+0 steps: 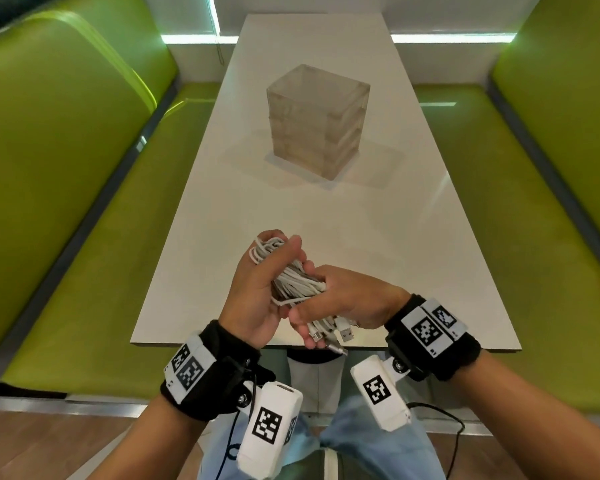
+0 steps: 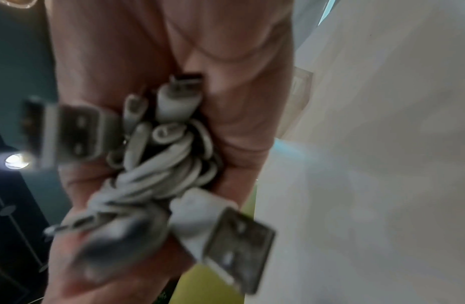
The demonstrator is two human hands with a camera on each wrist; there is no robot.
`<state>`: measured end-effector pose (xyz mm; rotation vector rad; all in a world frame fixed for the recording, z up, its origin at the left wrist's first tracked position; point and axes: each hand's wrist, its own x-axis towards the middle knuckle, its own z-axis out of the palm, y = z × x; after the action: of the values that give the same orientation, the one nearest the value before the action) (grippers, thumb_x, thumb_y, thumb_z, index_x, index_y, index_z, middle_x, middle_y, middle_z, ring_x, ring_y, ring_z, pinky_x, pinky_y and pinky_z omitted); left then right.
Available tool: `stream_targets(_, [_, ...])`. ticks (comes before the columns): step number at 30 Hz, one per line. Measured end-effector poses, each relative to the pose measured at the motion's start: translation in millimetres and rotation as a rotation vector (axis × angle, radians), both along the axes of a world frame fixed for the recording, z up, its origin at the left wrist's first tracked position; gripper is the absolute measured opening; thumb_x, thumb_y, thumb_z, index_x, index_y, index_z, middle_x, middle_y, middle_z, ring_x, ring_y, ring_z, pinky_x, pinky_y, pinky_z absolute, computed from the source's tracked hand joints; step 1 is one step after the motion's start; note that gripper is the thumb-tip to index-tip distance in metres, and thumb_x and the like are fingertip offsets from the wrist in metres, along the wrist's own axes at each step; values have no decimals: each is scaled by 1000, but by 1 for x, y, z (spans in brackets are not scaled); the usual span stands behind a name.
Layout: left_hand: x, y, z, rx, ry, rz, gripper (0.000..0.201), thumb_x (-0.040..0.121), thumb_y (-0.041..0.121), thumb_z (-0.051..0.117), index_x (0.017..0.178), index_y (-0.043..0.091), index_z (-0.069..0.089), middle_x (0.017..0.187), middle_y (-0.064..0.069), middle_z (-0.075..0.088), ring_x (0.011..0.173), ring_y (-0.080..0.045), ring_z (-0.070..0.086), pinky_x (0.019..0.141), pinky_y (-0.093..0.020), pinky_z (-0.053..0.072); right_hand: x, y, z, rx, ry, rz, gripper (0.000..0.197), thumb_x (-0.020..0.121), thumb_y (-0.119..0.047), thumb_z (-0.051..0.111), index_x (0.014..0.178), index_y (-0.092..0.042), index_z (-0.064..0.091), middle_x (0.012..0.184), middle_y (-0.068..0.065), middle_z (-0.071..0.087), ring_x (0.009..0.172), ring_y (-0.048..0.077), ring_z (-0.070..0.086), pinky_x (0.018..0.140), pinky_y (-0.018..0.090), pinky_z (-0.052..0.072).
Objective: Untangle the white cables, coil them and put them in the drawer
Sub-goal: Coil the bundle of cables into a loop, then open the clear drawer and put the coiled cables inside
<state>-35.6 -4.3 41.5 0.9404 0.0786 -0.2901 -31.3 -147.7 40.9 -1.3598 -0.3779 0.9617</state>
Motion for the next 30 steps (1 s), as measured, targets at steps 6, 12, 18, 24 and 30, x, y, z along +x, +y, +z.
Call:
stream_targets(6, [9,-3,3,64,12,79,19,77,25,66,71,18,49,55,1,49,50,-13,53,48,-26,50,1,8,-1,62,-46,-42,26,90,-26,56,93,0,54,64,2,61,54,15,61,49,22,49])
stream_targets(12, [25,1,4,109,-8,151,24,89,15,60,68,17,50,52,-1,48,46,-15,51,46,-25,49,9,20,-5,55,-99,-129,32,96,-31,47,88,-2,57,70,10,60,59,20,59,54,25,51])
stream_targets(18, [44,7,-13,289,-69,196,19,89,6,61,78,12,47,52,-4,51,44,-17,51,51,-30,51,63,15,7,-433,-438,364,92,65,-77,33,127,-11,49,122,10,57,106,17,57,90,16,46])
stream_targets(24, [82,32,-23,435,-124,241,20,88,6,64,80,13,47,54,-1,54,45,-22,57,58,-36,54,151,-5,-16,-708,-704,-397,51,82,-54,61,107,-8,62,113,6,65,88,25,68,81,40,53])
stream_targets(30, [83,56,-29,544,-158,149,19,86,4,64,84,8,46,56,-5,53,44,-24,53,53,-35,52,191,-36,-47,-690,-882,-773,42,89,-21,60,130,-24,50,138,0,46,102,26,61,94,38,48])
